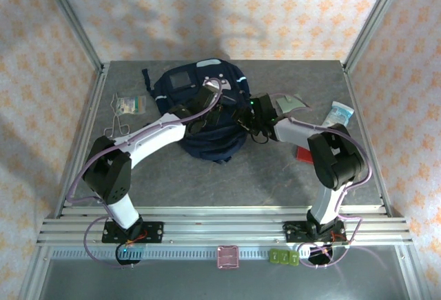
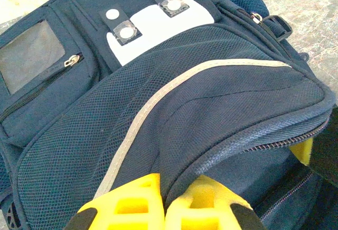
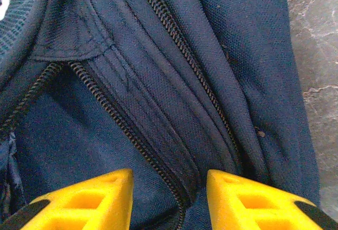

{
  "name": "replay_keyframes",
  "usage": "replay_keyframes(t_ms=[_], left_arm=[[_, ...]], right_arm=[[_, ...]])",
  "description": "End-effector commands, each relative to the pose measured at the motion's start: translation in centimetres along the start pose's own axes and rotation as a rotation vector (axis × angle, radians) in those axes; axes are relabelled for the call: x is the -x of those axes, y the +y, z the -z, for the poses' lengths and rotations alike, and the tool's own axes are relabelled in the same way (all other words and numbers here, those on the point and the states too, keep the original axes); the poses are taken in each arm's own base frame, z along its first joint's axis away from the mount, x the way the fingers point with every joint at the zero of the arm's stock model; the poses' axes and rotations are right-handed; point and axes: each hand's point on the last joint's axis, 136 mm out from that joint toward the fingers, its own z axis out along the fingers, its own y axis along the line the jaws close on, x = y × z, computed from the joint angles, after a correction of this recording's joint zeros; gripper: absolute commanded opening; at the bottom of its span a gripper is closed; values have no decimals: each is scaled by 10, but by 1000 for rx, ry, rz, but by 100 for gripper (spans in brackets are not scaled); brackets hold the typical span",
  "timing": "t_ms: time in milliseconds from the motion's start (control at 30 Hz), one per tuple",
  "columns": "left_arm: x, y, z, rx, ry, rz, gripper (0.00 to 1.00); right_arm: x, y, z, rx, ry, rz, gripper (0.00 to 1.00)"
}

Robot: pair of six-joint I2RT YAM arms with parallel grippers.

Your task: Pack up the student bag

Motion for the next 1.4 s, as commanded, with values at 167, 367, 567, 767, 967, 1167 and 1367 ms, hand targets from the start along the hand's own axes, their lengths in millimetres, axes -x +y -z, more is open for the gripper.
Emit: replay_keyframes(t_ms=[167,367,567,767,967,1167,1367], left_arm=[[46,8,19,-5,-122,92,0],[45,4,17,-24,-116,104,0],[45,1,15,-39,-112,115,0],[43,1,16,-39,-112,118,0],[41,1,15,-41,-105,118,0],[38,1,14,-42,-100,117,0],[37,0,12,-44,-95,114,0]], right_arm=[[57,-28,76,-166,-193,-9,54],[98,-99,95,-304,-260,-219,56],[120,-142,80,-392,-261,-332,55],[130,-163,54,-409,-230,-387,53],[143,-170,32,-389,-223,-408,51],[153,-163,28,-357,-240,-411,51],[156,-178,15,-417,-213,-432,51]])
